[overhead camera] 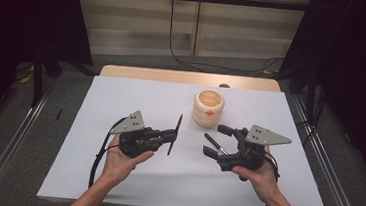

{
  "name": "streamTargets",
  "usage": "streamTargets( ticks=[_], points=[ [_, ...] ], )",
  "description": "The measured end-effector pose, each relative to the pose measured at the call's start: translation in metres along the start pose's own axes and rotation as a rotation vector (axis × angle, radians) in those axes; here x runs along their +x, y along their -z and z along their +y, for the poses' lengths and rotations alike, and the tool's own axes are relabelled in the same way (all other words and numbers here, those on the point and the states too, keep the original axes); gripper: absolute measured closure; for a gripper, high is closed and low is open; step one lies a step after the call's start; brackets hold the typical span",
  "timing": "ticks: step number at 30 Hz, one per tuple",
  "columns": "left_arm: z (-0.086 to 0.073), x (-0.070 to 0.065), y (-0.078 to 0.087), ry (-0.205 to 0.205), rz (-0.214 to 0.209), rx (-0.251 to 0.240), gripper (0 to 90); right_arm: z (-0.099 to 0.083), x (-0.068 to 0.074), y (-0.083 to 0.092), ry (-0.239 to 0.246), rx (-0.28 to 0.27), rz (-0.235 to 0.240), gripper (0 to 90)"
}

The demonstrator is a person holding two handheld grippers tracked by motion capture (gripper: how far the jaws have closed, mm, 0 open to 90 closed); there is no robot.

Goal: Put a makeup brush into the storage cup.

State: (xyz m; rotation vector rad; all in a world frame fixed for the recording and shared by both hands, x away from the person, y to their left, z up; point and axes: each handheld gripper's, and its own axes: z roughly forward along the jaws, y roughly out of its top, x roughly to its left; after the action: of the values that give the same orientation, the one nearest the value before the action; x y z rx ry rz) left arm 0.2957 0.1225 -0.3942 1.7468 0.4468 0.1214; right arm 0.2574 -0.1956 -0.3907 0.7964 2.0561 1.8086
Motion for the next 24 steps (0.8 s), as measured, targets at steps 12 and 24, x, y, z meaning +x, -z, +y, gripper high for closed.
streamTargets(
  ticks=[12,24],
  points=[
    [0.011,-0.006,-0.020,-0.018,-0.034,0.007,83.8,0.030,0.005,-0.023,0.069,-0.004,0.058,15.9],
    [0.007,-0.011,-0.030,-0.039,-0.043,0.010,83.8,0.029,-0.006,-0.031,0.015,-0.013,0.159,43.5]
  ],
)
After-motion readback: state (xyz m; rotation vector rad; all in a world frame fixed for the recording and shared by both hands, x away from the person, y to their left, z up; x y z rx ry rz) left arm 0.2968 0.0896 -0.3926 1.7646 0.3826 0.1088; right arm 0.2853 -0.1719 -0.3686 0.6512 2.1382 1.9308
